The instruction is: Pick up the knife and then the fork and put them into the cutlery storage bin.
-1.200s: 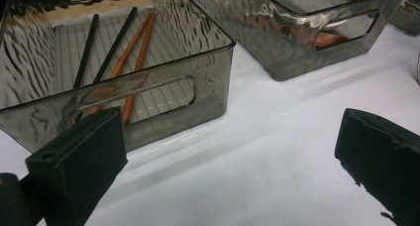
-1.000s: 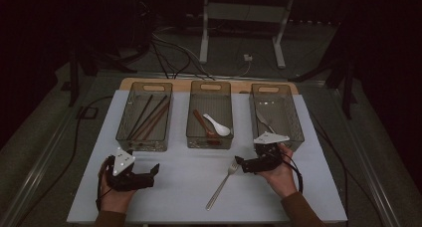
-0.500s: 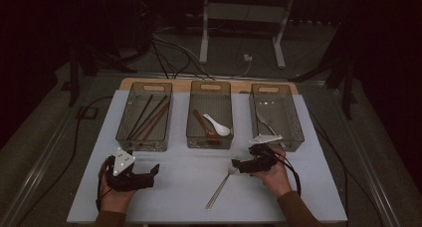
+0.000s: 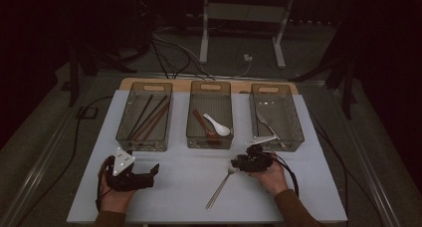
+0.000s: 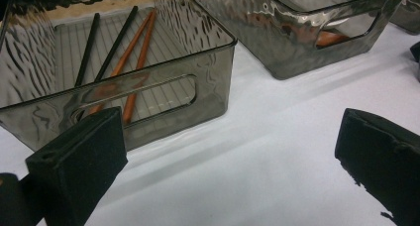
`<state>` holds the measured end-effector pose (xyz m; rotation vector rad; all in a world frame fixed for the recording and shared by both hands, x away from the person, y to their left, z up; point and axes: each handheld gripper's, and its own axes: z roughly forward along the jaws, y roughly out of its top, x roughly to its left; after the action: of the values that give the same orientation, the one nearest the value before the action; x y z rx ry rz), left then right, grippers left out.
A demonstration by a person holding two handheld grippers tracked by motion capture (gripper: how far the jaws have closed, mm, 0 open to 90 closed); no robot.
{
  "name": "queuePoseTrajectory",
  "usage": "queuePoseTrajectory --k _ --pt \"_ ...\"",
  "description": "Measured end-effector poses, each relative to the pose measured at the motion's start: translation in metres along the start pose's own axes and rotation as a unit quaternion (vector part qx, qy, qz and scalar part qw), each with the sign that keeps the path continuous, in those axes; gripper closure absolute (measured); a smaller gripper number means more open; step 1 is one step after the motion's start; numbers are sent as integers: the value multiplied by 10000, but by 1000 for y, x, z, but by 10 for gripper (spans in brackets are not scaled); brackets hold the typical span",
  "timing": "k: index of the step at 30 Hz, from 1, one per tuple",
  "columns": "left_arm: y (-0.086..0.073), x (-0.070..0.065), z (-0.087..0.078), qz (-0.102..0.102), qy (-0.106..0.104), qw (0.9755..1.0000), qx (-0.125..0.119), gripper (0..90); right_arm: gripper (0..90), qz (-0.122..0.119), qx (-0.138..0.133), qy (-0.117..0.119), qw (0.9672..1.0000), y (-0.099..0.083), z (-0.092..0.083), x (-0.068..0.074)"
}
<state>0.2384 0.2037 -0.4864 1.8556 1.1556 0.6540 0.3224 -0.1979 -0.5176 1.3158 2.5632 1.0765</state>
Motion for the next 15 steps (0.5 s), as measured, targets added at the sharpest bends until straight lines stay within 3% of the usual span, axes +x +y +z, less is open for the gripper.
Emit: queuePoseTrajectory --k 15 --pt "0 0 0 5 8 10000 10 7 806 267 -138 384 9988 0 -4 -2"
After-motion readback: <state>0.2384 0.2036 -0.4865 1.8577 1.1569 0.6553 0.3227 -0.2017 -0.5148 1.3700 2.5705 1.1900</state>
